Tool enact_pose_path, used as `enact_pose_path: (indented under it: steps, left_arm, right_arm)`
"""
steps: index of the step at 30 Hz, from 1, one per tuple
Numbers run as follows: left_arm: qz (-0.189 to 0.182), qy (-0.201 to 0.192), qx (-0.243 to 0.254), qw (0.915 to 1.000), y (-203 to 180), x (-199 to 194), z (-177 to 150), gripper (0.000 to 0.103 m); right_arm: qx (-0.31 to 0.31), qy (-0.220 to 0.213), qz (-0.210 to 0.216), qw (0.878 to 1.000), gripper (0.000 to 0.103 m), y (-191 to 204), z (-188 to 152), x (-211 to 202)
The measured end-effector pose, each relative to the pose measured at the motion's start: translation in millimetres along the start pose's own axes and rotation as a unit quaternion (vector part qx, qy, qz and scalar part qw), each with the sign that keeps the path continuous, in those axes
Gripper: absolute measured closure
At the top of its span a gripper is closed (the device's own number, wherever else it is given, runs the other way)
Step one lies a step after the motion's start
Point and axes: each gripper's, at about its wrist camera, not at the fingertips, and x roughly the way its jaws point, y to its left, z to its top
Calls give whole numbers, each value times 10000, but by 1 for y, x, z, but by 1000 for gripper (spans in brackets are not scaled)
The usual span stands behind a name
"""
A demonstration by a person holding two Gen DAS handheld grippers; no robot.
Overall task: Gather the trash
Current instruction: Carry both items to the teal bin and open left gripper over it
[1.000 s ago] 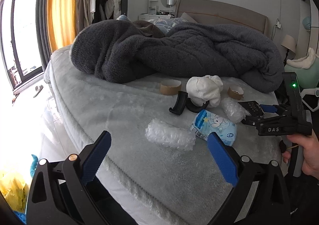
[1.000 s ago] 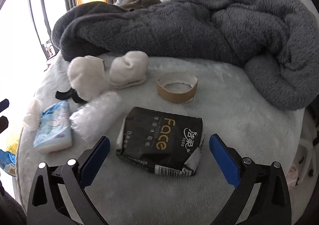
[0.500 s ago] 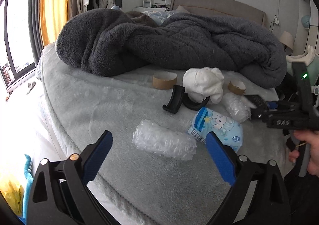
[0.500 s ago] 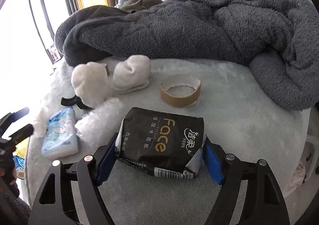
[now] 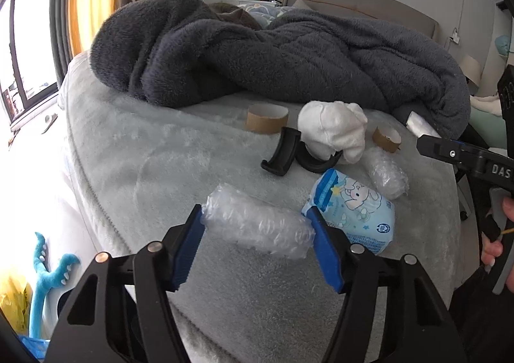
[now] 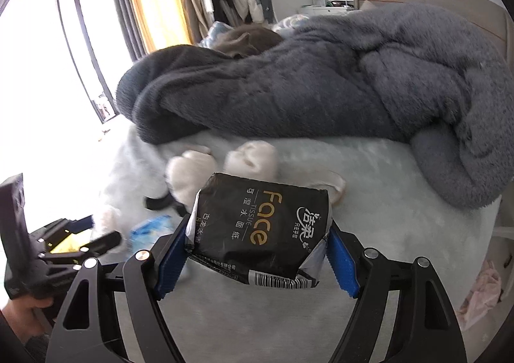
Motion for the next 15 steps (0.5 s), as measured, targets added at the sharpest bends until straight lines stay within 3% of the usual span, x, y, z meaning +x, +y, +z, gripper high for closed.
enact_pose_path:
  steps: [6,15]
  left_arm:
    - [306,-142,-413,9986,18,-22,0,37]
    - [978,-54,-756,9923,59,-51,-20,37]
  right_arm:
    - [-261,-30,337,9991,25,37,4,-9]
    - [-614,31,911,9939,25,105,8,-14]
